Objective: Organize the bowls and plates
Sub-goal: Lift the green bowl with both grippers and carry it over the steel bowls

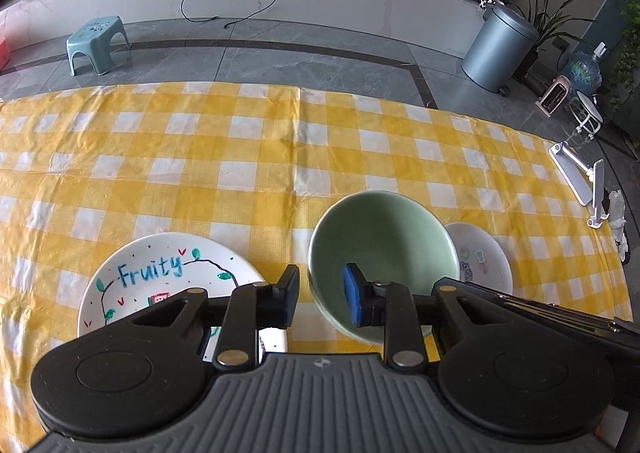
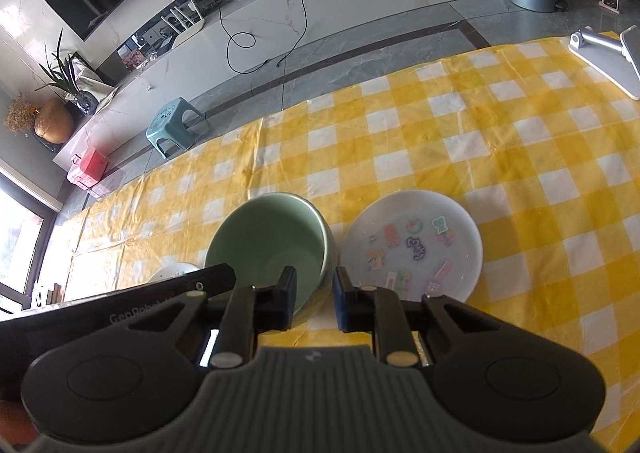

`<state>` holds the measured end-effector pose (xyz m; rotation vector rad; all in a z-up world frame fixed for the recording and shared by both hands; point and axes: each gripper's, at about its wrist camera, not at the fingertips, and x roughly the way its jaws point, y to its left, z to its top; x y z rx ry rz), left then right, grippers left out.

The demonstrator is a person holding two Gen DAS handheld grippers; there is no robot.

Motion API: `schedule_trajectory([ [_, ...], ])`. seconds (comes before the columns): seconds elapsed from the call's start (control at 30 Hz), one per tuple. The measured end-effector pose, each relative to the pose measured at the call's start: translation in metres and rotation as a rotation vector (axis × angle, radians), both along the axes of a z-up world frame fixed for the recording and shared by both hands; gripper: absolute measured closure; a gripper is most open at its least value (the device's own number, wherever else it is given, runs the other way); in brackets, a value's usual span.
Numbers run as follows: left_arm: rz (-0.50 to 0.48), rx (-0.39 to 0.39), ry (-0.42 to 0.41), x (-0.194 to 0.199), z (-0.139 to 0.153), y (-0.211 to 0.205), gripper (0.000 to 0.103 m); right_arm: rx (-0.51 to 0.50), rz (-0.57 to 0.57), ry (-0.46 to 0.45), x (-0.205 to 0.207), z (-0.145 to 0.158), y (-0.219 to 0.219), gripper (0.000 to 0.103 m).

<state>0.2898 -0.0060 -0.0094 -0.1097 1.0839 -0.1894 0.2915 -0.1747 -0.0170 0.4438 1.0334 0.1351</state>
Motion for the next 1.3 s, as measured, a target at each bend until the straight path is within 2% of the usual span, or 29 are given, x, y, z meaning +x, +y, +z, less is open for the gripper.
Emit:
schedule_trajectory([
  [0.1,-0.006,0.012,0.0,0.002,-0.003,-0.002,0.075,-0.006,-0.003,0.011,0.004,-0.005,0.002,0.091],
  [0.27,-0.015,0.03,0.001,0.003,-0.006,-0.006,0.09,-0.027,-0.01,0.013,0.007,-0.008,0.005,0.091],
  [0.37,-0.005,0.045,-0.001,0.002,-0.005,-0.009,0.093,-0.034,-0.016,0.004,0.005,-0.009,0.006,0.092],
  [0.57,-0.003,0.067,0.0,-0.008,0.004,-0.011,0.094,-0.056,-0.024,0.034,0.0,-0.006,0.01,0.095],
  [0.73,0.019,0.074,-0.004,-0.022,0.019,-0.002,0.094,-0.048,-0.019,0.017,-0.011,0.007,0.015,0.095],
  [1.03,0.065,0.106,-0.048,-0.075,0.062,0.017,0.094,-0.038,0.024,-0.032,-0.058,0.051,0.036,0.096],
  [1.3,0.114,0.13,-0.098,-0.139,0.094,0.037,0.094,-0.002,0.065,-0.093,-0.127,0.083,0.057,0.096],
])
